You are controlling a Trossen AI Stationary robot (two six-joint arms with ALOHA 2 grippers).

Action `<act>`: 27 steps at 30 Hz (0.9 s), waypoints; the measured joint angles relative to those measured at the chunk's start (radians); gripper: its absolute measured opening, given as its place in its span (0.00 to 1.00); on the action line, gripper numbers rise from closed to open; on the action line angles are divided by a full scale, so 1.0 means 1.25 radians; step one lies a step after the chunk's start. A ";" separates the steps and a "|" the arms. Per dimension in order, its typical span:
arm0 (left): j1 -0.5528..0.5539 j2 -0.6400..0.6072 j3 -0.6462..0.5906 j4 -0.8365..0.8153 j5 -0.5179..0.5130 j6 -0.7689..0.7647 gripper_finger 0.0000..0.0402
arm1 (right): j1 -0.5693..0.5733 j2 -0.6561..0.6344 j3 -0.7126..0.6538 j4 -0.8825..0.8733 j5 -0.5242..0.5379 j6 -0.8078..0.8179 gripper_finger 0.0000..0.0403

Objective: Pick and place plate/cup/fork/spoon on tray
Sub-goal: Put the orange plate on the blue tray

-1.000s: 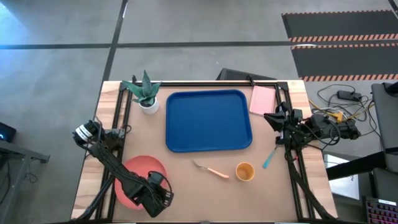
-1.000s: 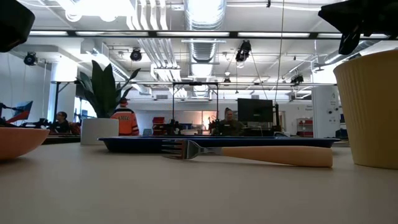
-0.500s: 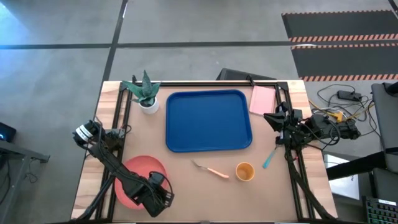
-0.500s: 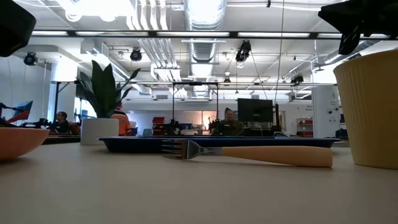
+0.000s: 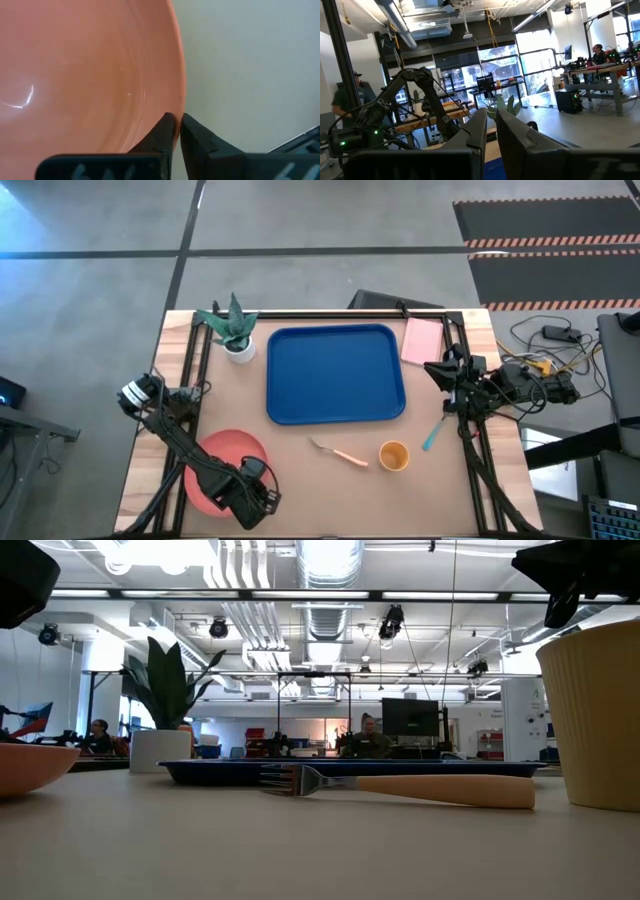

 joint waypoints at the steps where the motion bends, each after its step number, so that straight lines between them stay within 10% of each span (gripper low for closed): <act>1: 0.000 0.000 0.001 0.000 0.000 0.000 0.01 | 0.000 0.000 0.000 0.000 0.000 0.000 0.08; 27: 0.005 -0.009 0.152 -0.014 -0.029 0.446 0.00 | 0.000 0.000 0.000 -0.002 0.000 0.001 0.08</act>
